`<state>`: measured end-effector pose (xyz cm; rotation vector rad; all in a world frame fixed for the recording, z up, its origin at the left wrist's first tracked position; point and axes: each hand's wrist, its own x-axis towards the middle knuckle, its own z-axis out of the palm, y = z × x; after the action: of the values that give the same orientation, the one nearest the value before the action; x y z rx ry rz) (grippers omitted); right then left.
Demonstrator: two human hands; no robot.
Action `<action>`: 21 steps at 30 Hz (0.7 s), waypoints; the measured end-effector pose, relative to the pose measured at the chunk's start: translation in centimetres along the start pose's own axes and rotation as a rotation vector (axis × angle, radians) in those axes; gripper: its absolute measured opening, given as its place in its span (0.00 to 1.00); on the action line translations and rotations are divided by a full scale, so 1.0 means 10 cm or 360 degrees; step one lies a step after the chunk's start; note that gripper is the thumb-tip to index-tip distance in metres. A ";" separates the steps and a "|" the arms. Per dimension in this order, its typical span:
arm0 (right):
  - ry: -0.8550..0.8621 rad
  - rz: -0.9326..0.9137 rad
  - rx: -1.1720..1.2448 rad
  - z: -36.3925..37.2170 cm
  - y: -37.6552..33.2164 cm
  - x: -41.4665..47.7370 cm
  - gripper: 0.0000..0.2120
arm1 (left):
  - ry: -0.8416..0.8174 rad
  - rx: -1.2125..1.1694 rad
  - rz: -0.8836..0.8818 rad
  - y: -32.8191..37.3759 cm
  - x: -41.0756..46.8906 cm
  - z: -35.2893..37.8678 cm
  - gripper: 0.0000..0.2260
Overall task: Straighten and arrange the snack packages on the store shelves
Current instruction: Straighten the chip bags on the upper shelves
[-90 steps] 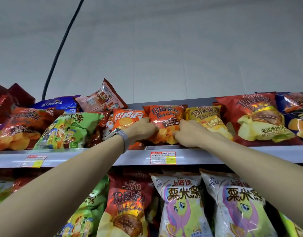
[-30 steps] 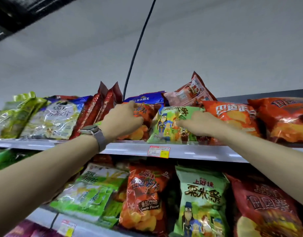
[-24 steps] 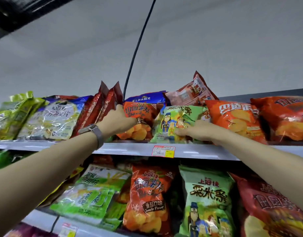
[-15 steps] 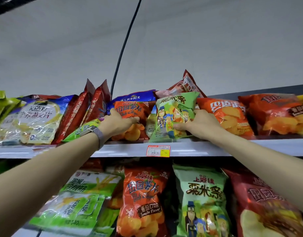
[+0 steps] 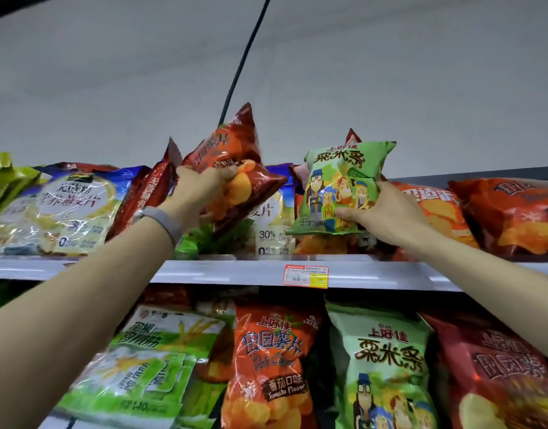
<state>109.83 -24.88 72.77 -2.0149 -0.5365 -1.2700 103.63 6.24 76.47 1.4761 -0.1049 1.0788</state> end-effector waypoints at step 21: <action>-0.0709 0.0192 0.0102 0.16 -0.23 0.01 0.18 | -0.0219 0.0395 0.0595 0.28 -0.56 0.65 0.38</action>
<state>109.34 -22.11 73.17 -2.2459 -0.6387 -0.7209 102.29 -2.64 76.04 1.8008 -0.3669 1.3240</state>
